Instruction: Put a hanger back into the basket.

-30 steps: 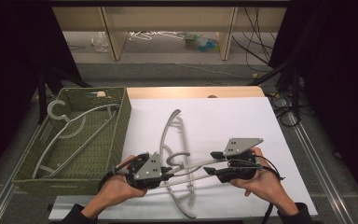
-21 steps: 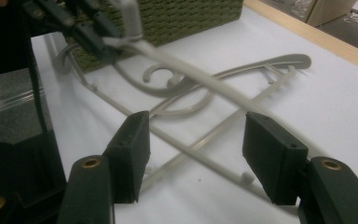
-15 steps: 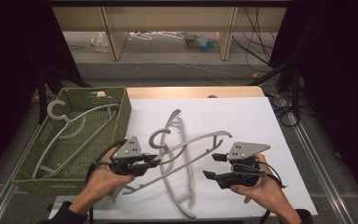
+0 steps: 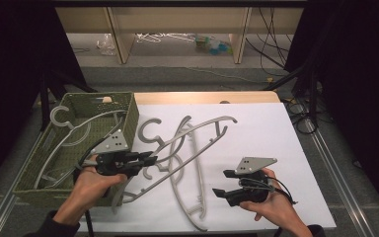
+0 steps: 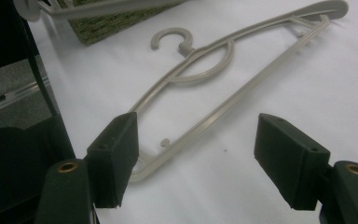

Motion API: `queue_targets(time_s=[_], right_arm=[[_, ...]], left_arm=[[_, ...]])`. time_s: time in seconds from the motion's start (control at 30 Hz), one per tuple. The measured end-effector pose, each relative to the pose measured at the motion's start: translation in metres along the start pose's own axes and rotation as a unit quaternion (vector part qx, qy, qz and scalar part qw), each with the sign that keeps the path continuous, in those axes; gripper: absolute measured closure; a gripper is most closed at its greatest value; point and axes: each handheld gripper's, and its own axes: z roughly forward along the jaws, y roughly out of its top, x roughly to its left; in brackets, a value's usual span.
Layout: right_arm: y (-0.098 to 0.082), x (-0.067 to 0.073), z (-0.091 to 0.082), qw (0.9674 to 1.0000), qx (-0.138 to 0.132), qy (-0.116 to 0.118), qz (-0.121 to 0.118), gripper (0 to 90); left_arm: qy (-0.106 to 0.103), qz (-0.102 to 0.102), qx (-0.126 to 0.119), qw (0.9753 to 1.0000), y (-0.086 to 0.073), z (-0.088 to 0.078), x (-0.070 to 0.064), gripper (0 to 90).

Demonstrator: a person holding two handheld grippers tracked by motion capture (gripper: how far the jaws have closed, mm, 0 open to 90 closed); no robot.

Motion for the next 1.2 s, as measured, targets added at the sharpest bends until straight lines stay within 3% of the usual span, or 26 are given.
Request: queue_targets(time_s=[0.1,0.23,0.33,0.37,0.6,0.67,0.7,0.97,1.07,1.1,1.13,1.17,1.2], right_arm=[[-0.001,0.001,0.001,1.0,0.005,0.005,0.0,31.7],[-0.001,0.001,0.002,1.0,0.004,0.004,-0.002,31.8],[-0.002,0.0,0.002,0.9999,0.006,0.008,-0.005,31.8],[-0.002,0.0,0.002,0.9999,0.008,0.008,-0.003,31.8],[-0.004,0.0,0.003,0.9999,0.011,0.008,-0.002,32.3],[-0.003,0.0,0.004,0.9999,0.012,0.007,-0.001,32.3],[-0.004,0.0,0.004,0.9999,0.011,0.006,-0.001,32.3],[-0.005,-0.001,0.006,0.9999,0.014,0.009,0.004,30.4],[-0.006,0.0,0.007,0.9998,0.016,0.004,0.01,28.1],[-0.006,0.0,0.007,0.9998,0.017,0.003,0.011,27.6],[-0.006,0.0,0.008,0.9998,0.016,0.004,0.008,27.5],[-0.006,0.0,0.008,0.9998,0.016,0.004,0.008,27.5],[-0.006,0.0,0.008,0.9998,0.018,0.006,0.008,27.5]], left_arm=[[0.009,0.002,0.001,1.0,0.006,-0.007,-0.001,79.2],[0.013,0.022,-0.009,0.9996,0.02,-0.023,-0.002,79.2],[0.025,0.018,-0.011,0.9995,0.027,-0.035,-0.001,79.2],[0.027,0.024,-0.011,0.9993,0.028,-0.039,0.001,79.2],[0.062,0.009,-0.027,0.9977,0.033,-0.066,0.02,79.2],[0.083,0.003,-0.031,0.996,0.032,-0.076,0.031,79.2],[0.093,0.013,-0.036,0.9949,0.032,-0.079,0.035,79.2],[0.124,0.009,-0.047,0.9911,0.031,-0.097,0.059,79.2],[0.143,0.012,-0.049,0.9885,0.03,-0.104,0.07,79.2],[0.149,0.0,-0.044,0.9879,0.029,-0.106,0.071,79.2],[0.15,0.014,-0.049,0.9875,0.029,-0.107,0.077,79.2],[0.16,0.0,-0.044,0.9862,0.028,-0.109,0.079,79.2],[0.169,0.001,-0.042,0.9847,0.026,-0.11,0.082,79.2]])
